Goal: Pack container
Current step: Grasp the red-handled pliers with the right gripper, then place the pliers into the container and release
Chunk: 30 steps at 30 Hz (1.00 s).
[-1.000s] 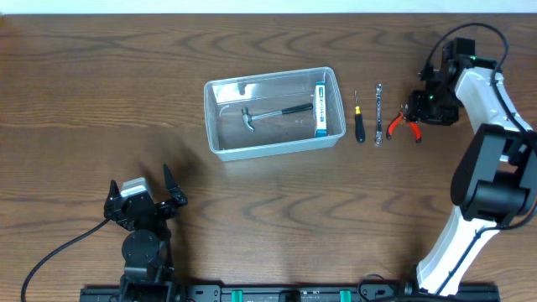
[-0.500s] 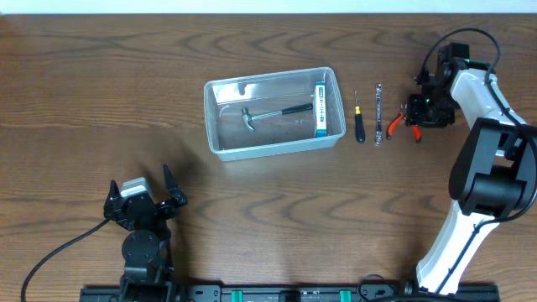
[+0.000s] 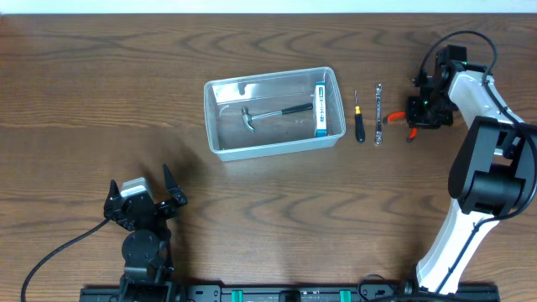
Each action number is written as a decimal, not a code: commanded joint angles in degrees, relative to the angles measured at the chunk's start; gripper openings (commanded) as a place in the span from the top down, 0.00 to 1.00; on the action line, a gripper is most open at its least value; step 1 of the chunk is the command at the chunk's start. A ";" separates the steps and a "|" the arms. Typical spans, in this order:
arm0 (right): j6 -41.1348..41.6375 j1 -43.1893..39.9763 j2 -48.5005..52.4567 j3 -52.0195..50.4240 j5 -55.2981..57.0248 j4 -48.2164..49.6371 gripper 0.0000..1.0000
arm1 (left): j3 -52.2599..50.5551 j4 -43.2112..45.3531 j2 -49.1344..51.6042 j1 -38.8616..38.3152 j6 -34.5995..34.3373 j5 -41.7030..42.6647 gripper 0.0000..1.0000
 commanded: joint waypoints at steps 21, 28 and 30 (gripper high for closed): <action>2.12 9.44 -15.21 22.36 -10.82 -19.28 0.99 | -1.36 -1.49 -0.17 0.13 0.09 -0.94 0.02; -13.22 27.17 -16.85 22.14 -10.58 -12.59 0.99 | -1.36 -1.49 -0.17 0.13 0.09 -0.94 0.02; -22.23 32.15 -15.06 22.12 -10.19 -10.25 0.99 | -1.36 -1.49 -0.17 0.13 0.09 -0.94 0.02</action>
